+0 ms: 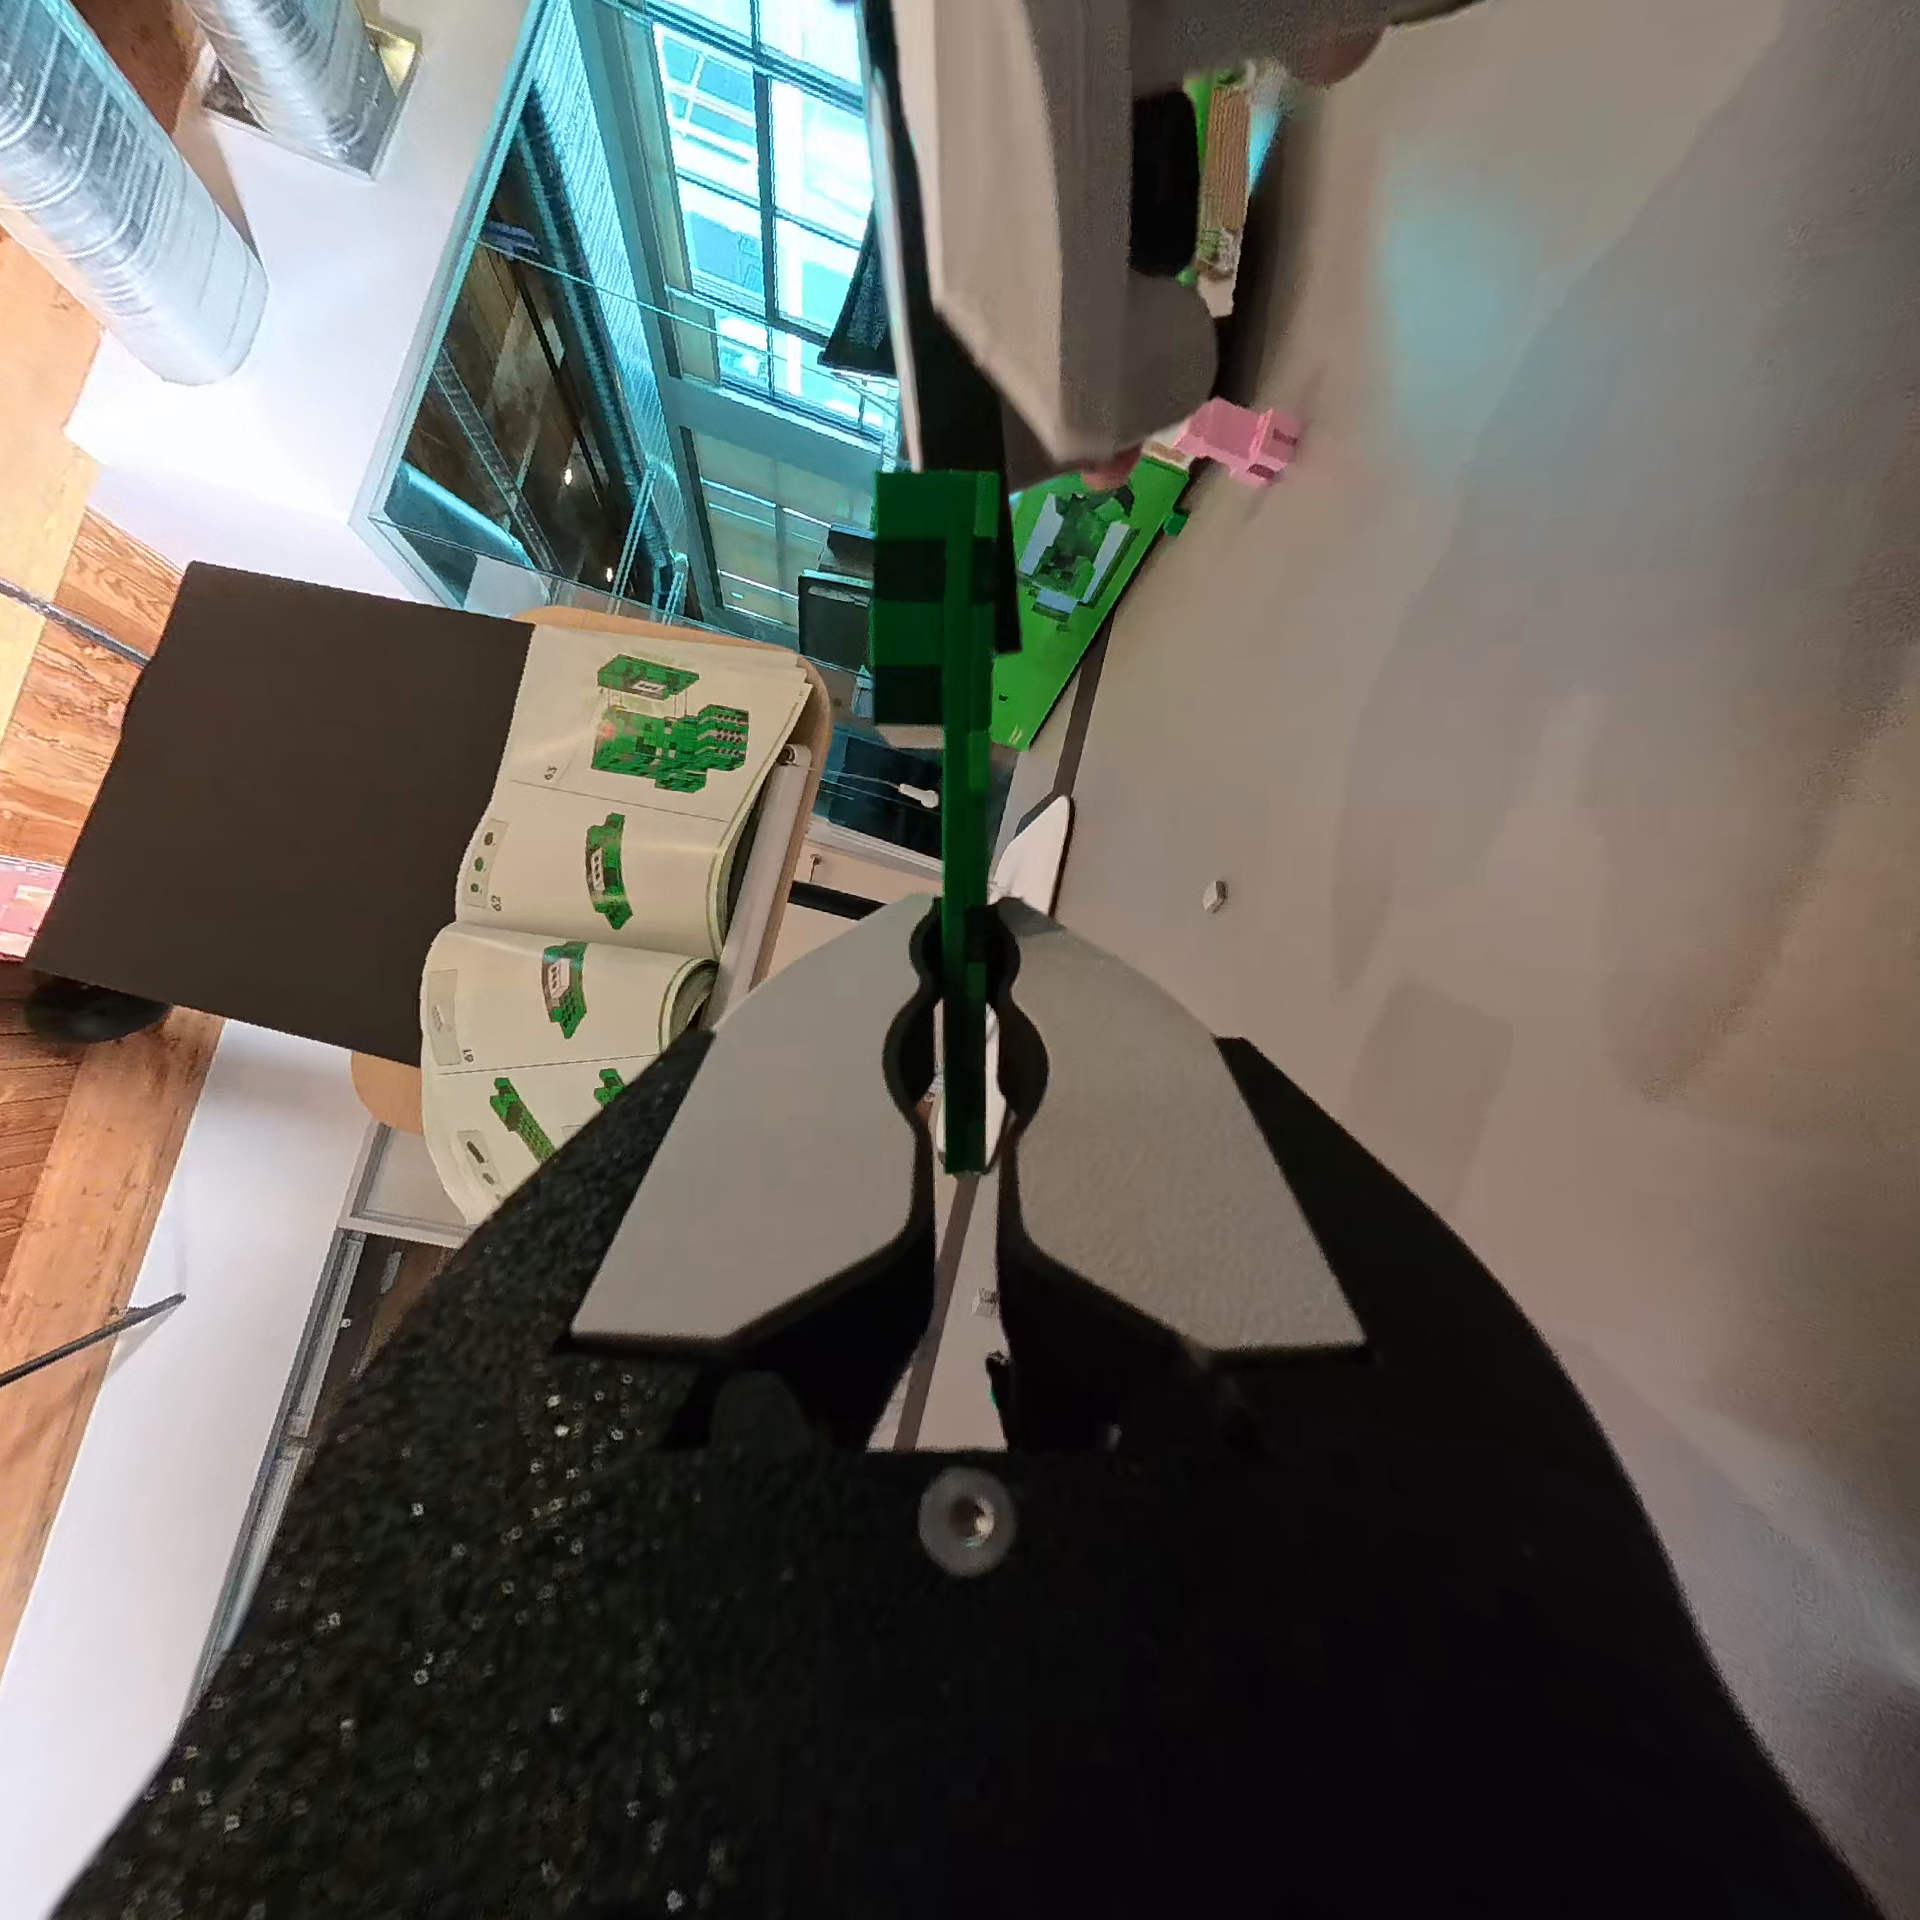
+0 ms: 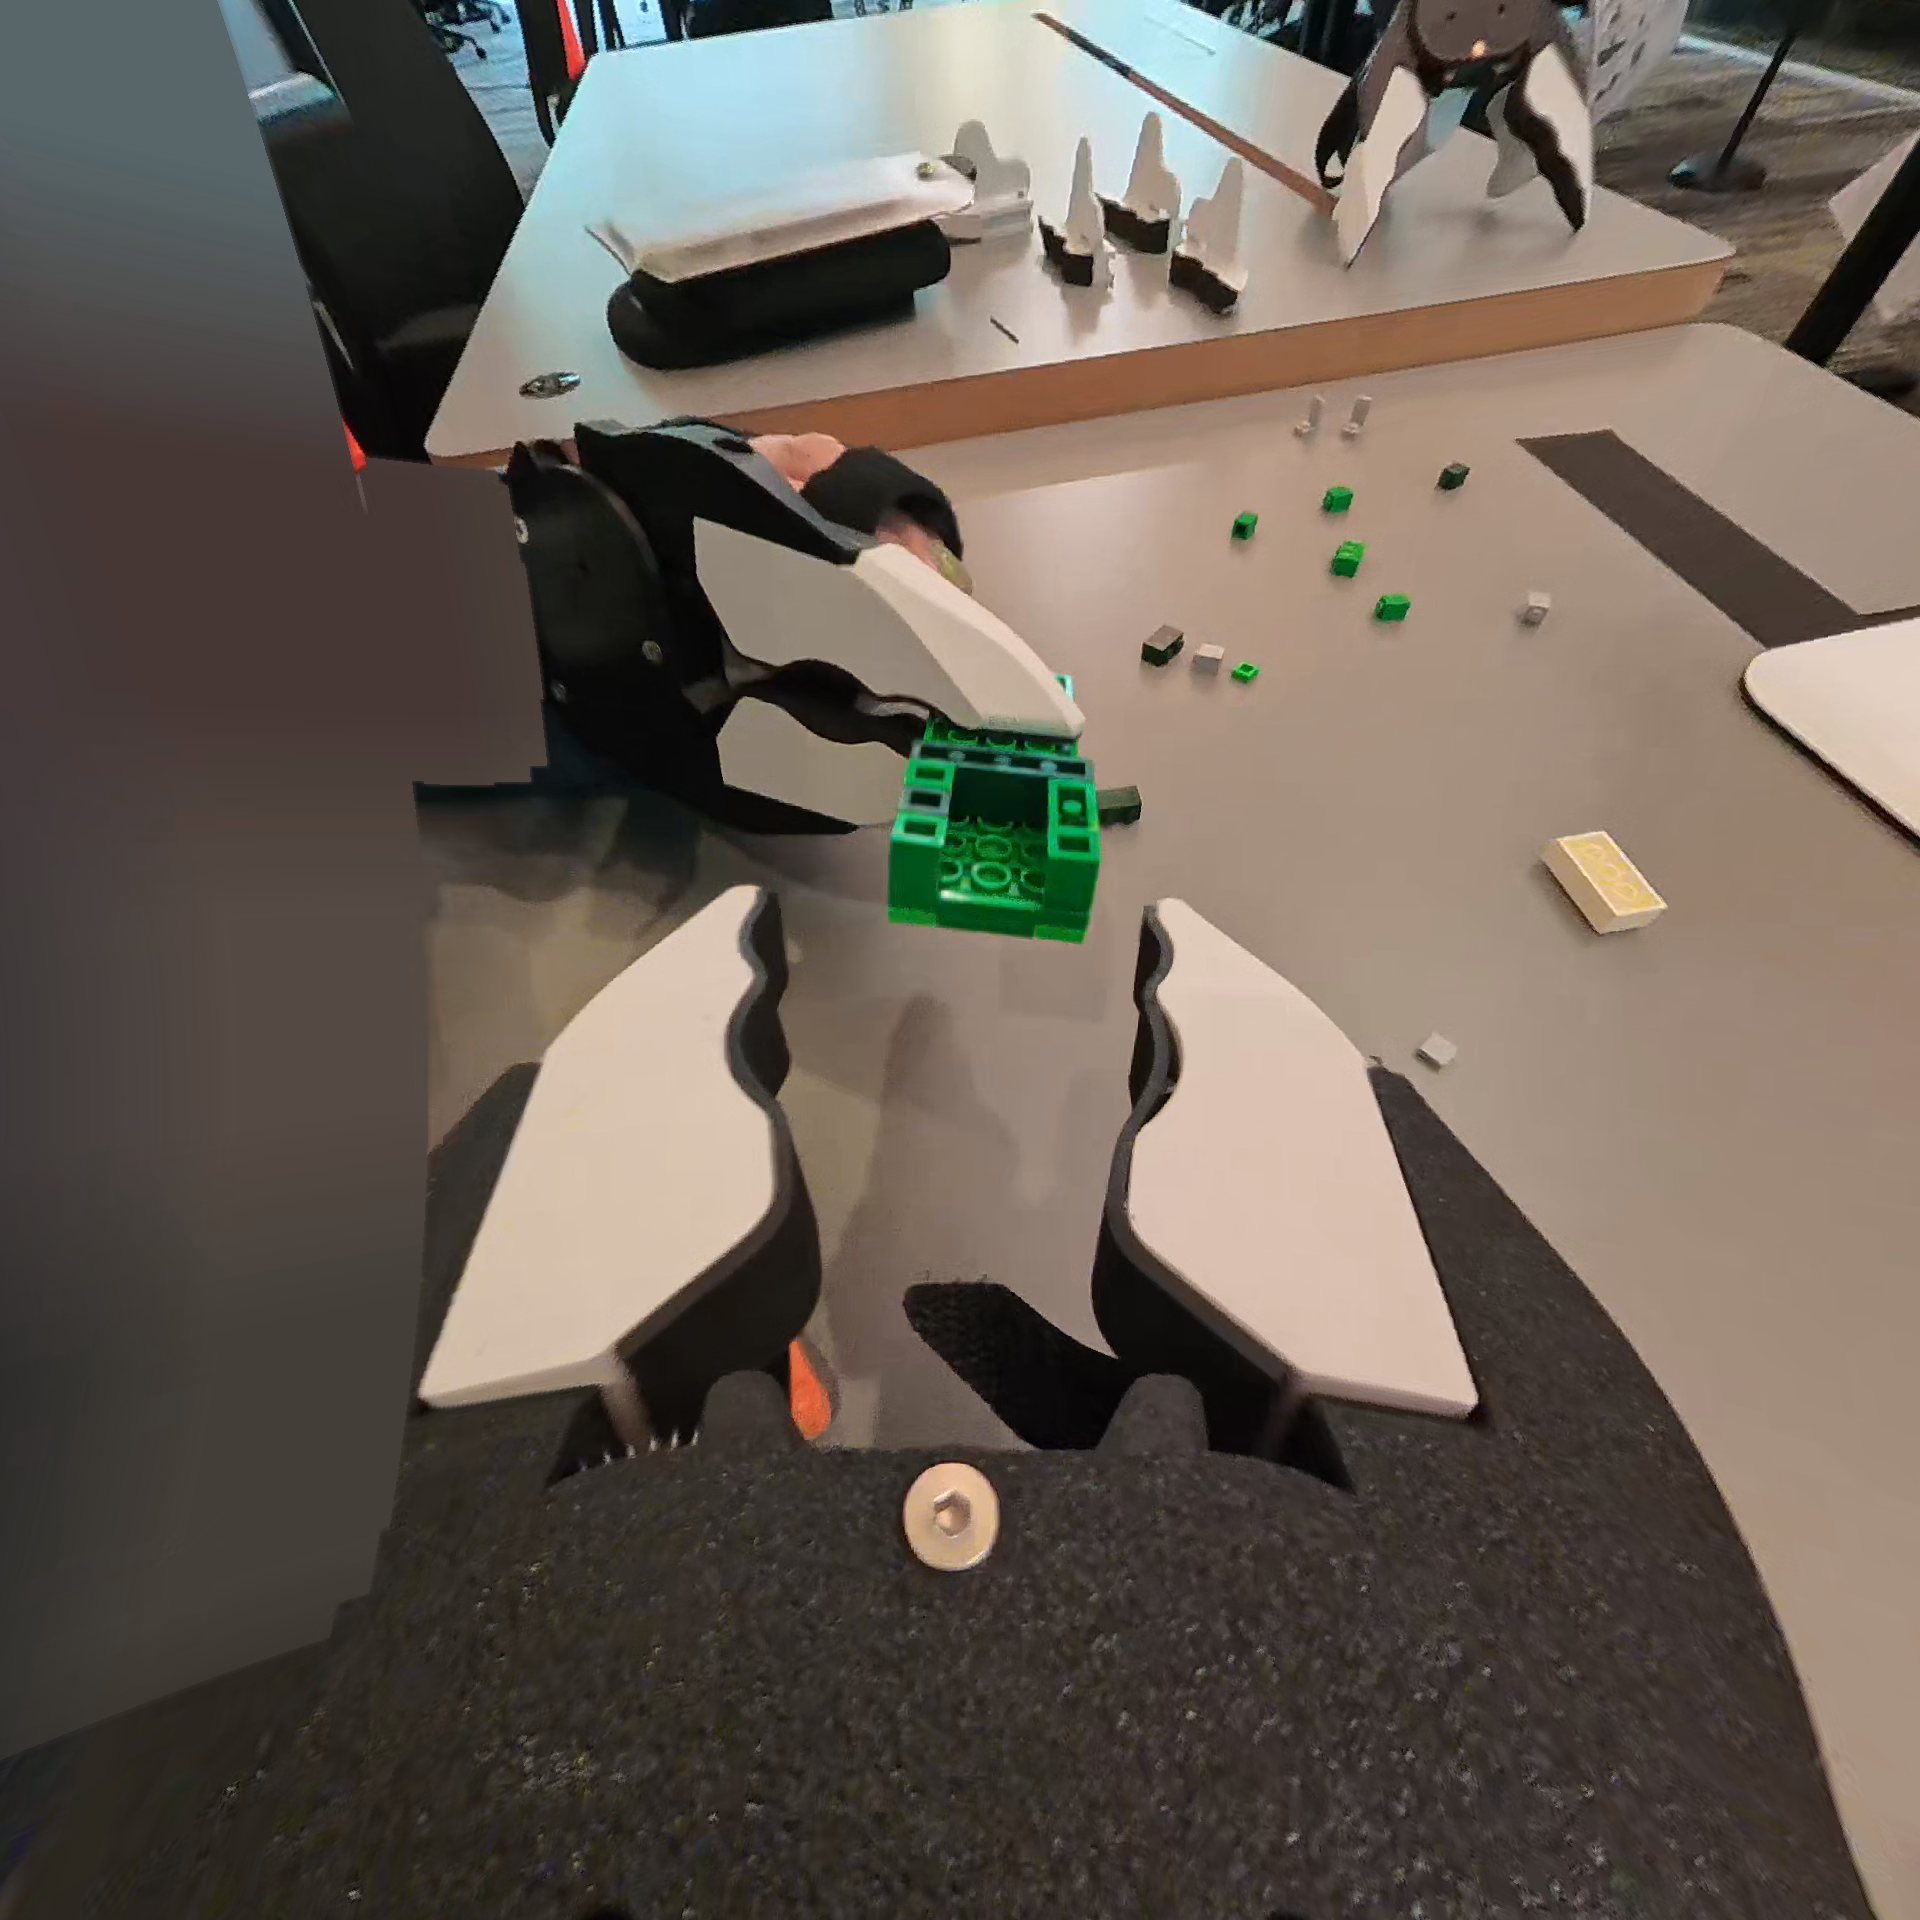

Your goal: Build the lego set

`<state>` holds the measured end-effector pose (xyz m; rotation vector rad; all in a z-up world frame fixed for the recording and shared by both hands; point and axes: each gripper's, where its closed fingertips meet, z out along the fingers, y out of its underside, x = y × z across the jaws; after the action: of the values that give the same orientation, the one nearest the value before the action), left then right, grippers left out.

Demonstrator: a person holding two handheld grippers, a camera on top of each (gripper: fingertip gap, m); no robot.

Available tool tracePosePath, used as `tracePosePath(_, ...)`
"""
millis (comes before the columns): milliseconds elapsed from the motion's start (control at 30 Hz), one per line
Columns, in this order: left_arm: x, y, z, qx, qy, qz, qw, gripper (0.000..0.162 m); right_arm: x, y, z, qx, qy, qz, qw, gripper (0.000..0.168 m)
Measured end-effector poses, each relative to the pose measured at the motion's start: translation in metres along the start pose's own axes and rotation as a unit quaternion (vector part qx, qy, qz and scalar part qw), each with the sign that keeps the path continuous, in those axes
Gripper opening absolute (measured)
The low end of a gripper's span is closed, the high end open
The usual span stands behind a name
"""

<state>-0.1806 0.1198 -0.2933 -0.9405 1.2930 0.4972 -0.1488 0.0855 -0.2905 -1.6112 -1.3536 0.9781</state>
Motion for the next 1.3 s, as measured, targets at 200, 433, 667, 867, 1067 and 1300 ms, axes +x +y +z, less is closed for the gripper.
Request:
tracePosePath(200,0.001,-0.001,0.0,0.003,0.0,0.003,1.0,0.005,0.004,-0.006,0.009,0.023,0.014,-0.002,1.0,0.037)
tracePosePath(433,0.006,-0.011,0.001,0.066,0.062,-0.094,0.991,0.037,0.007,-0.01,0.001,0.057,-0.004,-0.038,0.998,0.037)
tracePosePath(667,0.011,-0.019,-0.003,0.122,0.212,-0.36,0.9,0.097,0.003,-0.014,-0.011,0.123,-0.071,-0.043,0.989,0.037)
tracePosePath(867,0.018,-0.039,-0.013,0.175,0.337,-0.515,0.768,0.069,-0.01,-0.025,-0.016,0.183,-0.131,-0.048,0.973,0.037)
tracePosePath(1067,0.007,-0.045,-0.021,0.226,0.353,-0.557,0.717,0.041,-0.012,-0.023,-0.013,0.182,-0.142,-0.057,0.971,0.037)
tracePosePath(1300,0.009,-0.013,-0.01,0.159,0.288,-0.525,0.785,0.04,0.043,-0.023,-0.024,0.215,0.04,-0.047,0.975,0.049)
